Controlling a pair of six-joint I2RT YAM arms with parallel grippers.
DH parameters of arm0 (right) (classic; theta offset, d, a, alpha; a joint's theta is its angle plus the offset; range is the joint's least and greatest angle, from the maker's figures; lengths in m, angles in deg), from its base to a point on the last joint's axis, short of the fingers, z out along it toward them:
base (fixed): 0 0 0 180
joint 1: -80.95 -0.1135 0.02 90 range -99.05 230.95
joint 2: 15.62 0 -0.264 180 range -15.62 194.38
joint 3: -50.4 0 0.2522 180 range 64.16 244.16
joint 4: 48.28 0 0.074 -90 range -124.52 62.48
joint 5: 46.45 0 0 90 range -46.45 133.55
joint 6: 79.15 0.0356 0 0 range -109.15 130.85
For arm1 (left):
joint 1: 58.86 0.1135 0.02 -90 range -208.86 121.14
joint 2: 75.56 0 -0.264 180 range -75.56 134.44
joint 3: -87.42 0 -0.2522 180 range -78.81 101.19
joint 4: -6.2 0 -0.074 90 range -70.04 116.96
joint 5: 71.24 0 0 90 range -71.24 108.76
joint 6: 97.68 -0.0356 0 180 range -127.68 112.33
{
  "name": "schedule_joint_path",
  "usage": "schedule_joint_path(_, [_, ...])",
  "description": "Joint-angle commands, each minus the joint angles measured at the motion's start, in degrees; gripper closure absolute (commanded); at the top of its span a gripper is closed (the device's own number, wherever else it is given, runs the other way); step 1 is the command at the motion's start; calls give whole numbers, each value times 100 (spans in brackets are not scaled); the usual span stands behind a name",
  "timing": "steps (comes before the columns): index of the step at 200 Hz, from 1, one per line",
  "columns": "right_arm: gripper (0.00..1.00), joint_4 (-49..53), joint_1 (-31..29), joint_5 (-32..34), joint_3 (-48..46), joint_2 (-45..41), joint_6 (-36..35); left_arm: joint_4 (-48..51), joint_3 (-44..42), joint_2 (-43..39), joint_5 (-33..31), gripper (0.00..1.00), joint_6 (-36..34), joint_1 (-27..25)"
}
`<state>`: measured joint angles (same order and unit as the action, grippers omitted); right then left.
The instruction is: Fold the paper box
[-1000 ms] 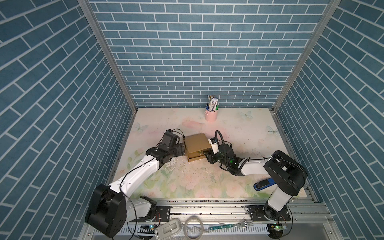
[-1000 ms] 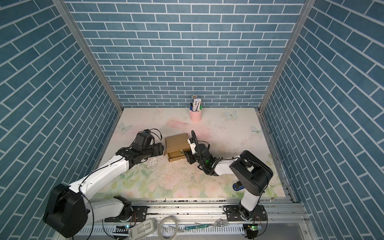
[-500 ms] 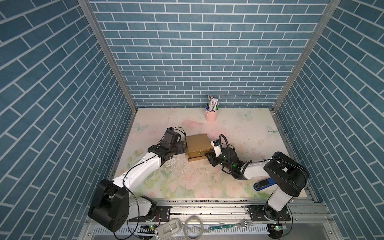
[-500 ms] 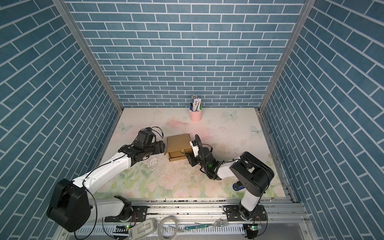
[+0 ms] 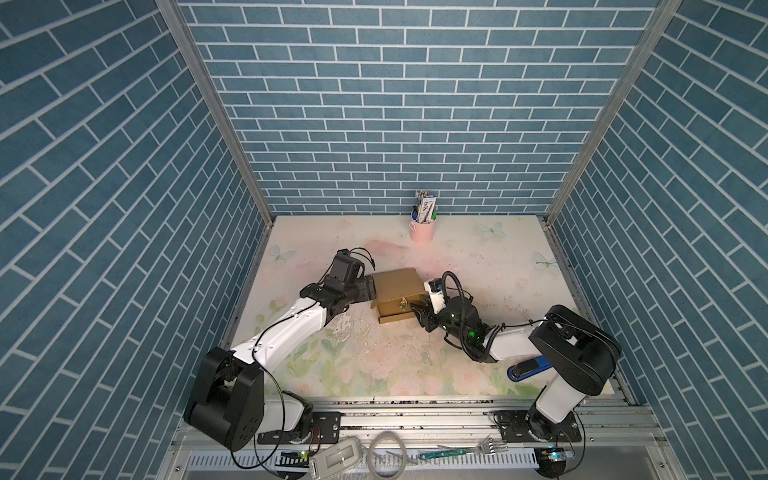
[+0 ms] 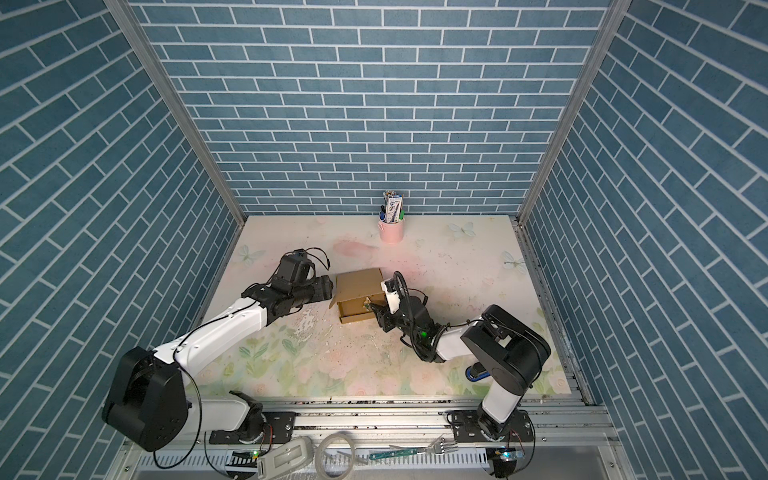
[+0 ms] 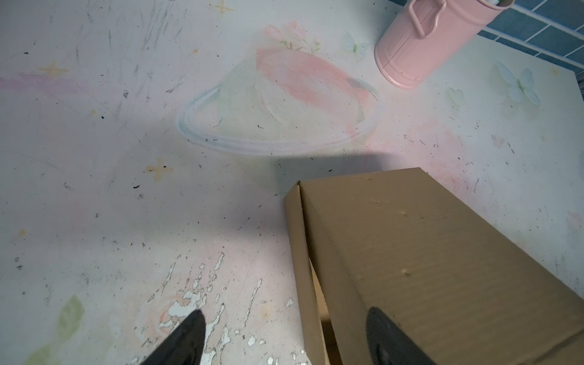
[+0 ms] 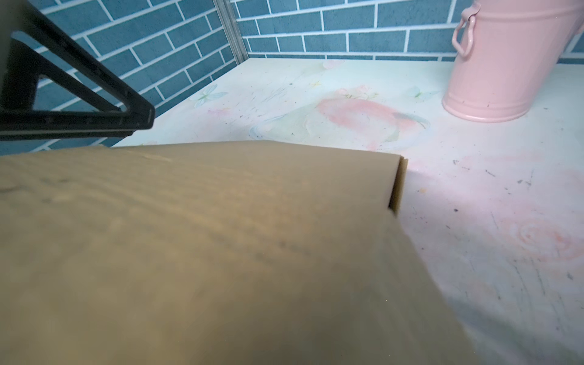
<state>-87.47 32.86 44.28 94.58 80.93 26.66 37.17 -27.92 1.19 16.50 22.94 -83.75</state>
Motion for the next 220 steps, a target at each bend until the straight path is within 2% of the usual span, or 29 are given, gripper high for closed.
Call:
schedule_joint_path(1, [45, -399, -24, 389, 29, 0, -256, -16, 75, -11, -33, 18, -28, 20])
schedule_joint_path(30, [45, -664, -25, 542, -170, -65, -311, -40, 96, 46, -22, 18, -41, 23])
schedule_joint_path(113, [45, -1437, -42, 343, -638, 5, -696, -103, 263, 239, 45, 18, -45, 27])
schedule_joint_path(160, [45, -1469, -42, 371, -799, -306, -761, -130, 263, 294, 50, 18, -45, 19])
schedule_joint_path(188, [45, -1205, -42, 345, -862, -673, -776, -130, 263, 339, 24, 18, -39, 25])
schedule_joint_path(220, [46, 113, -51, 209, -738, -1531, -756, -40, 332, 333, 15, 18, -51, 22])
